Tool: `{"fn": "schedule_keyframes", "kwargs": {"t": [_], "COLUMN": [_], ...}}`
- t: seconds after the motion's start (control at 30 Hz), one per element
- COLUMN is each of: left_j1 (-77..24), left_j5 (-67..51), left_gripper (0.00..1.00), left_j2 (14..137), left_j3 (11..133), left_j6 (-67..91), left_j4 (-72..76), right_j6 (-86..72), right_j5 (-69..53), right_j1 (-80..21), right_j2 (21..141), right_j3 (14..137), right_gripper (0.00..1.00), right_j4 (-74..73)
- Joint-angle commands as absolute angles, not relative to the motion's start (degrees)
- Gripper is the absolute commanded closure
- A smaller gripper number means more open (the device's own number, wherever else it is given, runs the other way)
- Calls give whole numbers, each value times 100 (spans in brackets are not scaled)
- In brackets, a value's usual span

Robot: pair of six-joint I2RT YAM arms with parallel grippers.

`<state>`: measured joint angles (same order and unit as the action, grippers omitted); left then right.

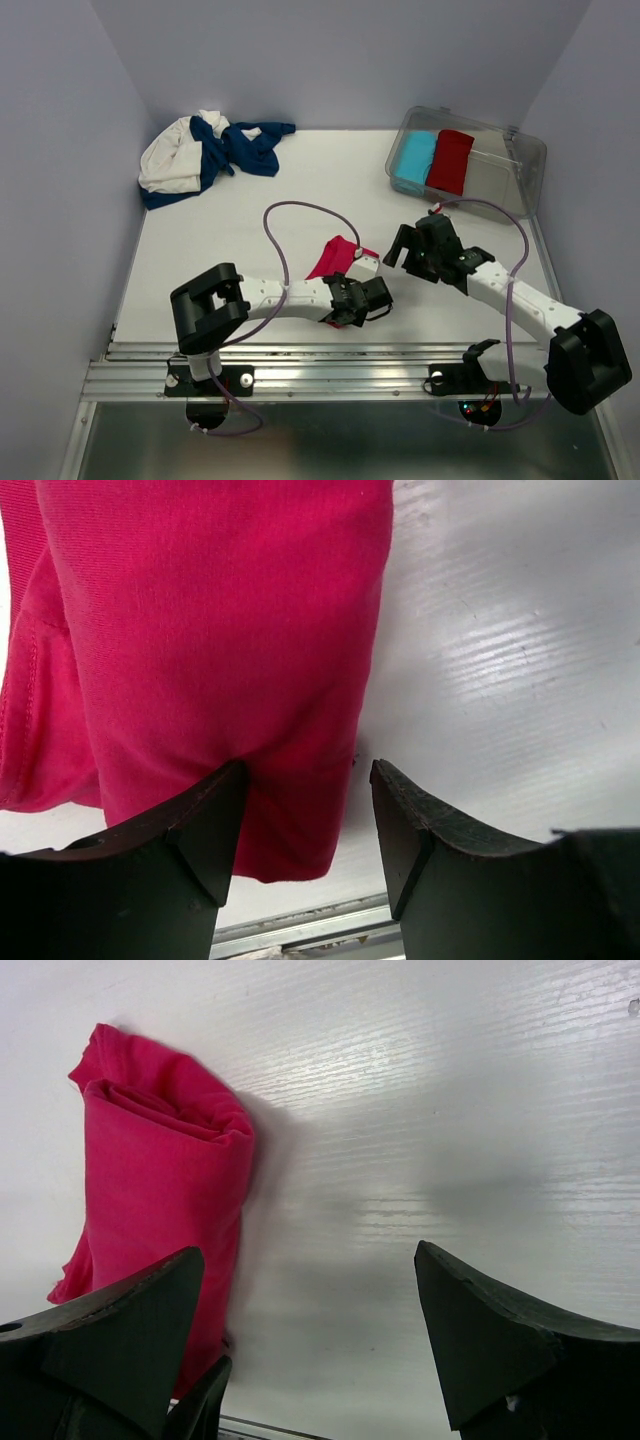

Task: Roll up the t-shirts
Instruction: Roll the T-shirt to the center of the board.

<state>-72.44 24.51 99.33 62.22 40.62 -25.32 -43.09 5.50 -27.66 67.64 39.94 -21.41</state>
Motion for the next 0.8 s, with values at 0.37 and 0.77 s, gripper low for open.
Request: {"fn": "schedule_keyframes", "kwargs": {"t": [0.37,0.77], "left_j1": [-6856,-5872], "left_j5": [2120,-1466], "left_gripper": [100,100], "left_j2": [10073,8772], "left_j3": [6039,4923], "left_j6": [3447,2636], "left_j4": [-1593,595], "right_j6": [-4113,-4175], "right_j5": [597,414], "right_j1": [-2663,-2549], "right_j2": [6443,6240], "right_j3": [3973,3964], "right_gripper": [8,8], "right_j4": [-2197,-2276]}}
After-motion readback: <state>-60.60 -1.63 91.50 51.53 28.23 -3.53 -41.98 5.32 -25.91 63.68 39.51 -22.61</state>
